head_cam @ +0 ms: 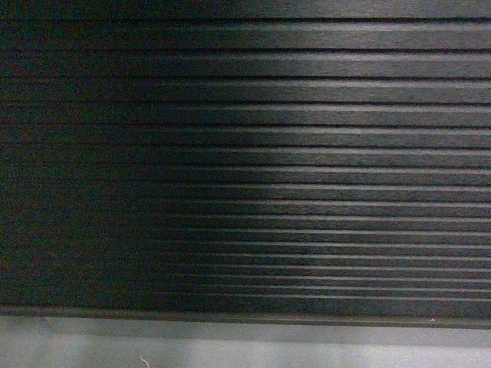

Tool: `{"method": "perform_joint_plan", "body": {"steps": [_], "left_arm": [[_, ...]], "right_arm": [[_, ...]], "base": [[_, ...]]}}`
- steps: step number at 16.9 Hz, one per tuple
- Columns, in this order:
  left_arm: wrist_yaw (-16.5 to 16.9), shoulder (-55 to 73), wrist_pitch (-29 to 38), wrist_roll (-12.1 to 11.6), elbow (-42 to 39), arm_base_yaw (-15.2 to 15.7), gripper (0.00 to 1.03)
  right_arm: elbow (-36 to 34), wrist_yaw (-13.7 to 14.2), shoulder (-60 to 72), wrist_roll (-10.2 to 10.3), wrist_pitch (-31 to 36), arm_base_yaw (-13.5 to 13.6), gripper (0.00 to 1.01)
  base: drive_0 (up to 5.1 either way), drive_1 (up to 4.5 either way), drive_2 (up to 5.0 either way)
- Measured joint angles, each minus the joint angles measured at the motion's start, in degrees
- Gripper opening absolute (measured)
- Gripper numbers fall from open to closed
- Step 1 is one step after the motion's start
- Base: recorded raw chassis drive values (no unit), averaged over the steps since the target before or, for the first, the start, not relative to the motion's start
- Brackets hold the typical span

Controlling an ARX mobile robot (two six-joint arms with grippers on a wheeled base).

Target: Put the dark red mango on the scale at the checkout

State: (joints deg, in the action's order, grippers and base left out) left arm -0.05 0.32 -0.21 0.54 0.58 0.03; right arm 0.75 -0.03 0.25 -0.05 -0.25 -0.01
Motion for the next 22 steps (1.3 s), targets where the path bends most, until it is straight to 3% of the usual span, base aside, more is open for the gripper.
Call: {"method": "perform_joint_plan", "body": {"steps": [22], "left_arm": [[-0.04, 0.00, 0.00, -0.46, 0.00, 0.00, 0.98]], "right_arm": [[0.00, -0.02, 0.00, 0.04, 0.02, 0.00, 0.98]], "base": [[0.0, 0.00, 0.0]]}}
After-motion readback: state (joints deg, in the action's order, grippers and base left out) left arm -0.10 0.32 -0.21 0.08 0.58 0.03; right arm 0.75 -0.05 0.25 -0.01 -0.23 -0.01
